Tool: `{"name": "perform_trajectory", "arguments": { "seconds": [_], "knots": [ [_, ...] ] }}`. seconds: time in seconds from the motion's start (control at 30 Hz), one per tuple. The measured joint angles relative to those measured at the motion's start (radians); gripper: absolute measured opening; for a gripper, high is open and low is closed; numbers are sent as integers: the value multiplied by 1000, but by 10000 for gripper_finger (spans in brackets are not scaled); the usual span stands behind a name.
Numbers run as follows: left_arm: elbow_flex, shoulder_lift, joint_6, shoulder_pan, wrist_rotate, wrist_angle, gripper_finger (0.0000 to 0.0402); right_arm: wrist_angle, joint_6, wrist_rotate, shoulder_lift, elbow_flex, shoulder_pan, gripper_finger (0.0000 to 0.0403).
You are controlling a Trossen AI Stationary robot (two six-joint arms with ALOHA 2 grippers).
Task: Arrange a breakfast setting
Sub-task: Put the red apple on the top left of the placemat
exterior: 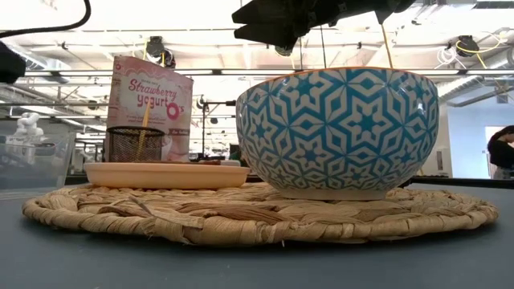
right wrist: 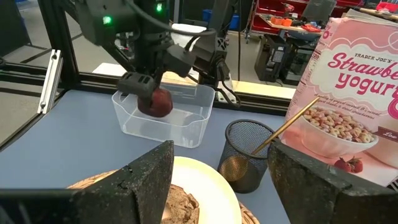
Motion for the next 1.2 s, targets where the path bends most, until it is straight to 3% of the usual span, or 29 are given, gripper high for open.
{"name": "perform_trajectory", "arguments": {
  "seconds": [0.5,0.83,0.97,1.2],
  "knots": [
    [1,-245,264,0,-37,35,218,0,-19,0,0,0,0,247],
    [2,-316,394,0,-237,239,218,0,-22,0,0,0,0,249],
    [2,-314,436,5,-305,296,218,0,-23,0,0,0,0,272],
    [2,-314,571,53,-388,432,218,0,-61,0,0,0,0,350]
  ]
}}
